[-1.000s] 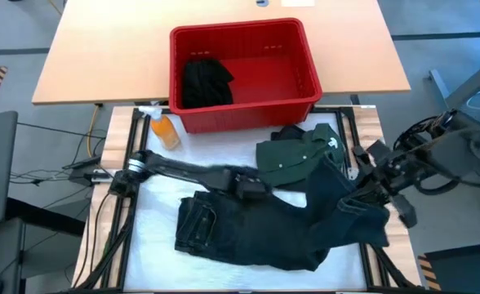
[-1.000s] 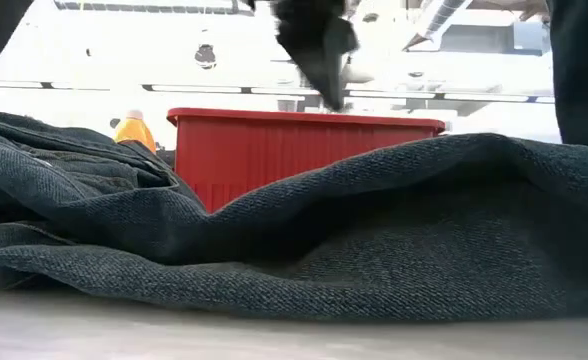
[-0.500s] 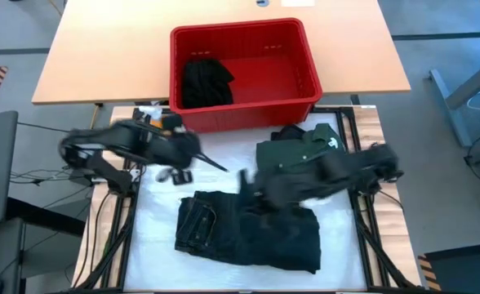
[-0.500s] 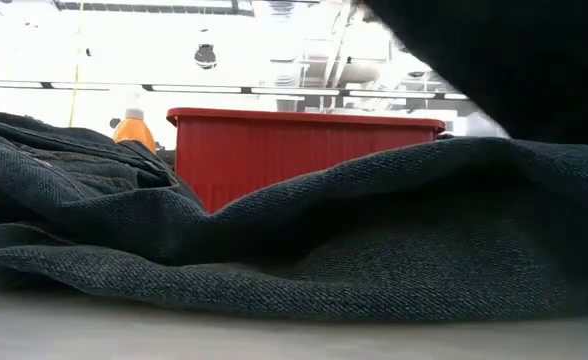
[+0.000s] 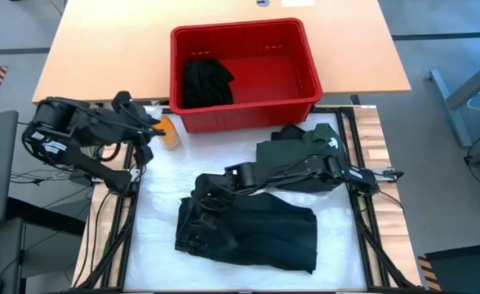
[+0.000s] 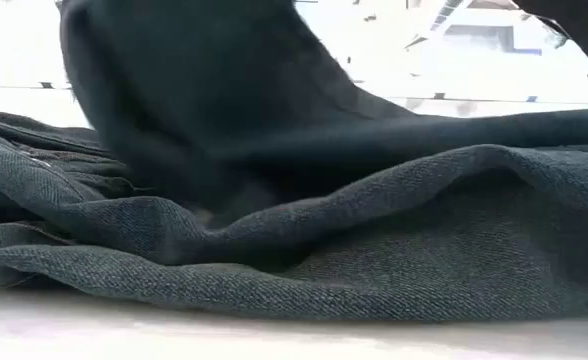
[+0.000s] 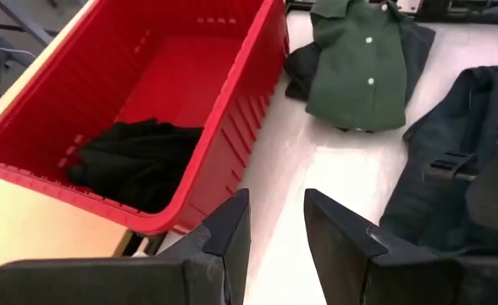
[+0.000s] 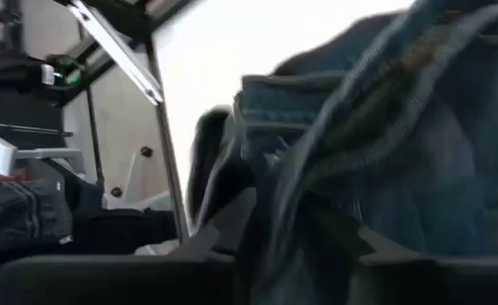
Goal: Fold Laundry from Bin
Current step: Fold the blue pants from the bin
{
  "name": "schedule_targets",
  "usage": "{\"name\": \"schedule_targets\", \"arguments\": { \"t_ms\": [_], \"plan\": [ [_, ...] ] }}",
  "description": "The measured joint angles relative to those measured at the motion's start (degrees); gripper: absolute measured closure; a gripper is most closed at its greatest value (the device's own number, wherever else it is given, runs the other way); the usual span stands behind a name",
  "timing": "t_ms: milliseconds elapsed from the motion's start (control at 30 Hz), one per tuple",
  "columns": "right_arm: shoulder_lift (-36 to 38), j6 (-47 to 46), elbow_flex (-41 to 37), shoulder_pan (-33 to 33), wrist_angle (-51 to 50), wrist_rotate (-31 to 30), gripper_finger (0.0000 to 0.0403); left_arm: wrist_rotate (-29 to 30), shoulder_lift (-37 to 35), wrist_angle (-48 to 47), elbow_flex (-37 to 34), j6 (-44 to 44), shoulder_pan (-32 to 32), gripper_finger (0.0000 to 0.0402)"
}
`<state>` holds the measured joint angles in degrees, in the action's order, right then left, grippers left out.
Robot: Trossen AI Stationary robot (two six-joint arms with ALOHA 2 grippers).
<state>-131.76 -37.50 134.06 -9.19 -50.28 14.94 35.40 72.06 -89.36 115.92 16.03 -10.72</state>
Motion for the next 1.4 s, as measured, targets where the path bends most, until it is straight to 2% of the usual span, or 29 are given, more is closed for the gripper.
{"name": "schedule_targets", "arguments": {
  "t_ms": [233, 333, 400, 467, 533, 600, 700, 833, 933, 1033, 1133, 1233, 1400],
  "plan": [
    [2.1, -1.8, 0.1, 1.6, -2.2, -0.4, 0.0211, 1.6, 0.7, 0.0, 0.0, -3.6, 0.0, 0.0299],
    [6.2, -1.5, 0.1, 2.4, -10.0, -0.7, 0.0199, 0.7, 1.9, -0.1, 0.0, -4.3, 0.0, 0.0299],
    [9.9, 0.0, 0.1, 1.2, -18.4, -4.3, 0.0197, -4.1, 2.9, 0.0, -0.4, -4.1, -0.2, 0.0299],
    [13.4, 0.7, 0.1, -2.2, -27.5, -12.7, 0.0198, -12.2, 3.2, 0.1, -2.6, -3.6, -1.4, 0.0299],
    [17.0, -1.8, -0.5, -6.5, -35.7, -20.0, 0.0201, -20.1, 3.2, 2.4, -6.9, -3.5, -3.5, 0.0299],
    [20.3, -6.9, -2.7, -11.3, -39.8, -24.0, 0.0204, -24.7, 2.7, 7.8, -12.7, -4.0, -6.1, 0.0299],
    [26.7, -14.3, -12.7, -17.6, -37.2, -27.2, 0.0207, -26.0, 1.8, 19.2, -23.0, -4.2, -10.0, 0.0299],
    [35.6, -25.7, -32.1, -22.0, -31.1, -31.5, 0.0207, -23.5, 1.1, 39.8, -37.9, 0.5, -11.8, 0.0299],
    [42.2, -32.1, -45.4, -24.6, -21.6, -35.5, 0.0207, -26.5, 1.4, 54.3, -47.3, 3.9, -11.7, 0.0299],
    [47.3, -33.0, -55.5, -26.8, -7.7, -37.7, 0.0207, -31.5, 2.9, 64.5, -53.8, 5.7, -11.8, 0.0299],
    [49.2, -28.1, -64.3, -28.4, 6.3, -37.8, 0.0207, -33.2, 5.0, 69.9, -56.7, 5.7, -12.1, 0.0299],
    [49.2, -25.7, -71.2, -28.8, 16.2, -37.7, 0.0207, -33.6, 8.3, 70.5, -56.8, 6.3, -12.1, 0.0299],
    [46.1, -25.4, -77.9, -28.1, 25.7, -37.2, 0.0207, -44.4, 13.6, 69.7, -56.8, 10.8, -12.1, 0.0299]
  ]
}}
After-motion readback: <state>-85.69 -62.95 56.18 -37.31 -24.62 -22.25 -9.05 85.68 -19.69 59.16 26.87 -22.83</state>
